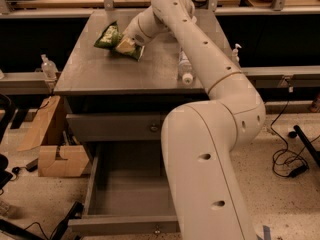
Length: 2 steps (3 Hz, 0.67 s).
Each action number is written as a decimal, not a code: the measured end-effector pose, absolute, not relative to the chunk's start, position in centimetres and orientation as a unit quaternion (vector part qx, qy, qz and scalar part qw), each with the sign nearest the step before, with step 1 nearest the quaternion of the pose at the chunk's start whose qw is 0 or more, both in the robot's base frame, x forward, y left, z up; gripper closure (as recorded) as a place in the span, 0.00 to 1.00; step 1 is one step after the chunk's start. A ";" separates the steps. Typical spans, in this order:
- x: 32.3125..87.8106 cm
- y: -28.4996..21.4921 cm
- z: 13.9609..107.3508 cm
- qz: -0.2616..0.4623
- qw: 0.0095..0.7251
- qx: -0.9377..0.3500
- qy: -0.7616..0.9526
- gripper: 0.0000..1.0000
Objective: Place green jalapeno chip bag into middle drawer
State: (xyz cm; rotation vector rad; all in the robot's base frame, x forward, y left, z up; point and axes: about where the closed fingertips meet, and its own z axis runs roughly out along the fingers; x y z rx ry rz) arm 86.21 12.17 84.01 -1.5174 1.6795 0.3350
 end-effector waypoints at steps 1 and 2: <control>86.2 12.4 83.8 0.135 0.412 -0.605 0.667 1.00; 86.2 12.4 83.8 0.135 0.412 -0.605 0.667 1.00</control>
Offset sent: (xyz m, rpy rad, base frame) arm -0.0080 0.0134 0.0436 0.0555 -0.0630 0.1087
